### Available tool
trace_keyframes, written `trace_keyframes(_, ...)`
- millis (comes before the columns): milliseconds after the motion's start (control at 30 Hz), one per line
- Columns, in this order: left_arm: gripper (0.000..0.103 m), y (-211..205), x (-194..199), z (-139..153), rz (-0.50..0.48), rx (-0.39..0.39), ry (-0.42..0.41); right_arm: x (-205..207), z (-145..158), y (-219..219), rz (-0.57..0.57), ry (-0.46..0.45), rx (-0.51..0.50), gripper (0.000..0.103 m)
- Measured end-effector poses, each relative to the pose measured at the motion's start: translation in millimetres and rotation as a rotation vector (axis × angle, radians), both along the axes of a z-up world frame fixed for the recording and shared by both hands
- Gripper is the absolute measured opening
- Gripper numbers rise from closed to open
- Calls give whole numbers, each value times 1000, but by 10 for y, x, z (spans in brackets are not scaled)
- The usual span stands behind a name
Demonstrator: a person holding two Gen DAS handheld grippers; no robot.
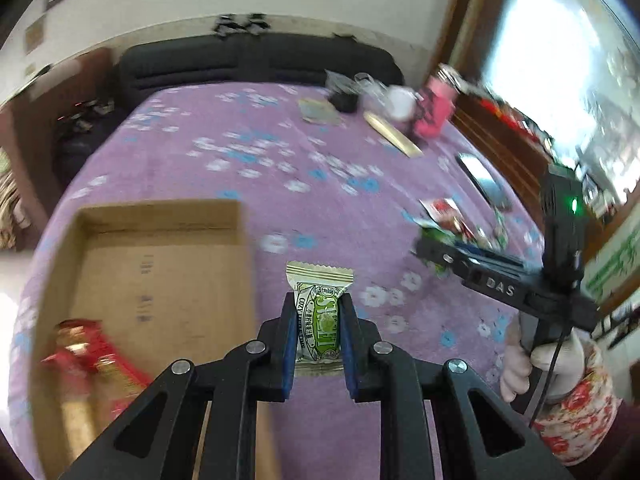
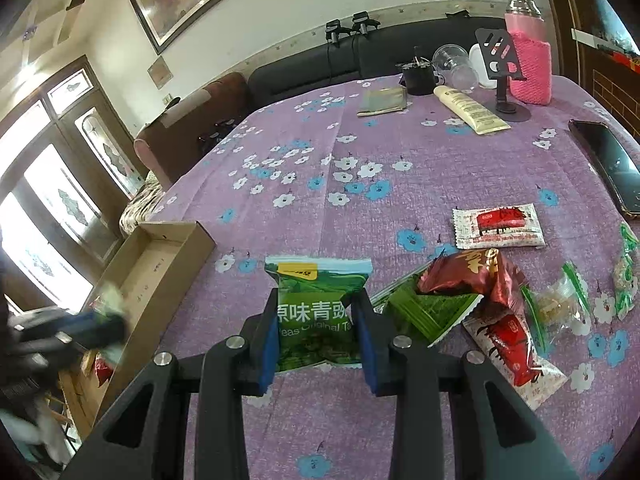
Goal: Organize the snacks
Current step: 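Move both green packets over the box and release them inside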
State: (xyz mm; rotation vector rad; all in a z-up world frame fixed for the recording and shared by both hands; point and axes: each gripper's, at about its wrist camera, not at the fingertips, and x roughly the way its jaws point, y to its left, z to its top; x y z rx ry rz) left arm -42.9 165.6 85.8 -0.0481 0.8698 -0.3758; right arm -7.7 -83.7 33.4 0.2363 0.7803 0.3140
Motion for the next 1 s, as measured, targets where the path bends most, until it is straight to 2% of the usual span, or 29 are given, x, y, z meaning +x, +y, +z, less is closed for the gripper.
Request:
trace_keyframes(200,19,844,75,96,166,-17,-11,-115,274,361,84,-5,31,33)
trace_keyframes(333,19,1193,245,9,244,-32,9,-113,479,899,201,0,21,33)
trace_keyframes(433,19,1339,389,-138,271,-68,44,-60,525,1410,295,39,8,33)
trace_keyframes(533,19,1440,549,-307,294,-101,84,14,474,1818,340,65,-37,33)
trace_keyframes(667,19,1558,679,-474,321,-142,131,196,245,2296,367,137,-92,33)
trace_keyframes(900,20,1752,687,-513,355,-218,148,329,16,2689,370,189,-188,33)
trace_keyframes(1000,29,1816,620,-462,357,-246,132,306,1,2765,370,196,-186,34)
